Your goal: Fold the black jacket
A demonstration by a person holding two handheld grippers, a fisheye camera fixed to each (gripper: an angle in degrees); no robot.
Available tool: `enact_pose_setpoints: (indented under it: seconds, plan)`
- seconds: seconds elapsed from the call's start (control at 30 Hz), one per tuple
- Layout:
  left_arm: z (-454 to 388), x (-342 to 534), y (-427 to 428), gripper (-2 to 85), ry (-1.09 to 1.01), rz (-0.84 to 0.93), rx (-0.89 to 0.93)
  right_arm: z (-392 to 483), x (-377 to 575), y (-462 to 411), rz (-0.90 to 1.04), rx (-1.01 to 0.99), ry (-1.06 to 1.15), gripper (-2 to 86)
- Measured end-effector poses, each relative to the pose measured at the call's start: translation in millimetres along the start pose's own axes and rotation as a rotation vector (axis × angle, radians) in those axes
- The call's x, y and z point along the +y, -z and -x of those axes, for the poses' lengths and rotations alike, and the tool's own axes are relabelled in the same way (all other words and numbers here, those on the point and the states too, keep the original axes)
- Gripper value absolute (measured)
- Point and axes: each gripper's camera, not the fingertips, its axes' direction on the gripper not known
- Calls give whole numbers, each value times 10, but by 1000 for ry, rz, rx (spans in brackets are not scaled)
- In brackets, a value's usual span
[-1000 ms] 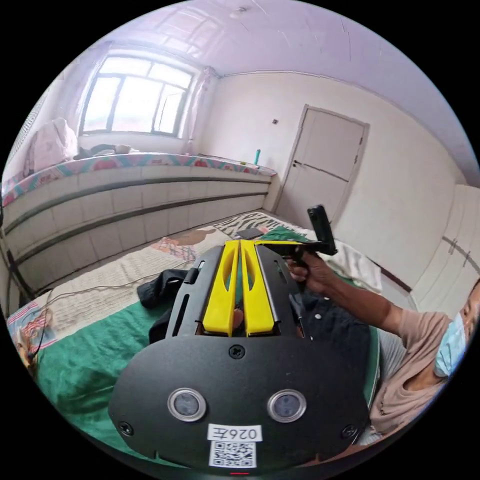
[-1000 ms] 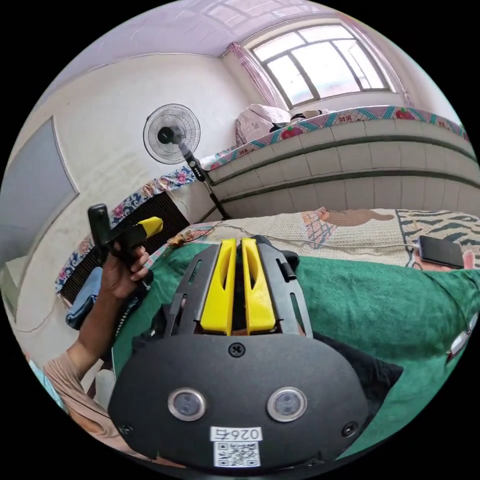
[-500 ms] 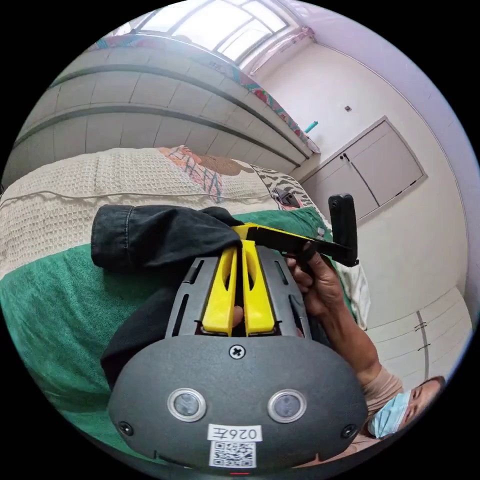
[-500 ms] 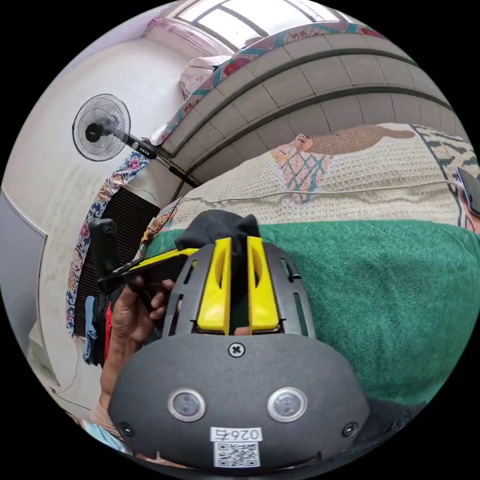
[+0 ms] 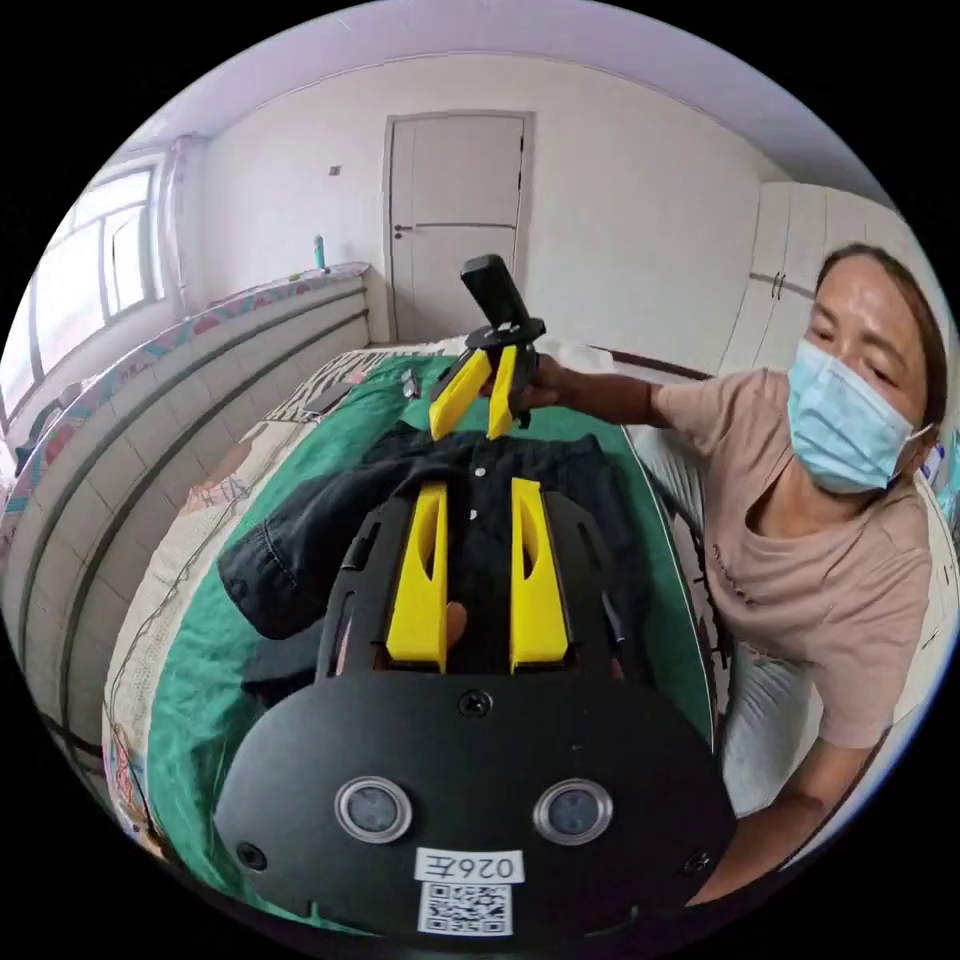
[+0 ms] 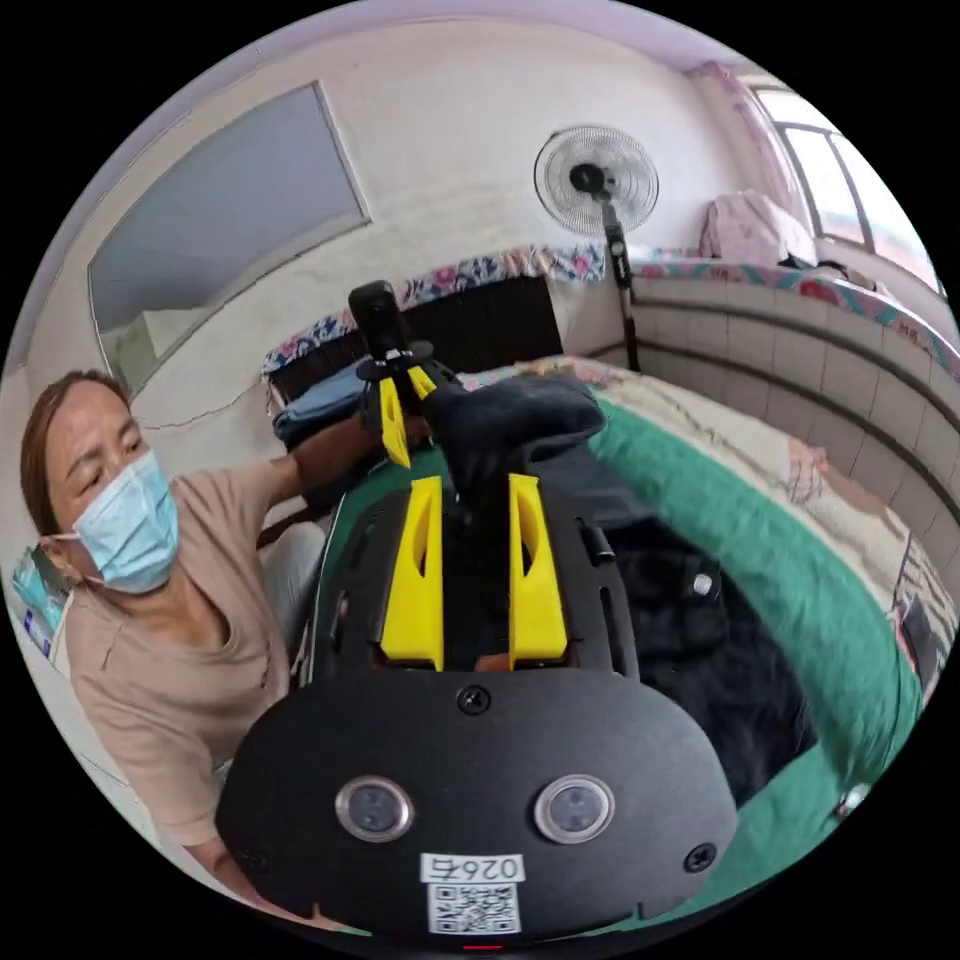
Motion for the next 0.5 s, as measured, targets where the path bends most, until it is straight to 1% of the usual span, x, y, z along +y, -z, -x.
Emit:
enact_pose_setpoints:
  seconds: [0.03,0.07,0.1,0.17,0.2,0.23,0.3,0.37,0.4,0.43,0.47,0.5]
  plan:
    - [-152,138,-102,57,34,88,-62,93,184,-41,58,81,-38,81]
    - [-206,204,-137,41,42,122,-70,134,265,-65,83,126,-52,81]
    - [-259,322,-172,9,66,161,-40,194,397,-121,126,204,-85,79]
    - [-222,462,-155,0,120,178,45,213,506,-239,177,252,-143,73]
    - [-140,547,-101,-1,174,166,79,190,524,-339,208,242,-180,73]
    - [-38,645,-10,1,234,114,92,155,513,-445,220,216,-209,75]
    - [132,814,138,10,331,20,81,96,458,-613,214,178,-233,82]
    - [324,970,219,35,436,-41,59,48,364,-798,207,161,-222,89]
    - [464,1056,213,63,507,-66,72,15,294,-914,189,157,-214,95]
    - [609,1133,156,108,582,-93,118,-28,210,-1037,170,161,-208,103]
    - [681,1165,109,130,618,-105,153,-53,164,-1104,163,171,-205,107]
    - [816,1225,-15,189,696,-127,224,-115,74,-1251,154,208,-201,116]
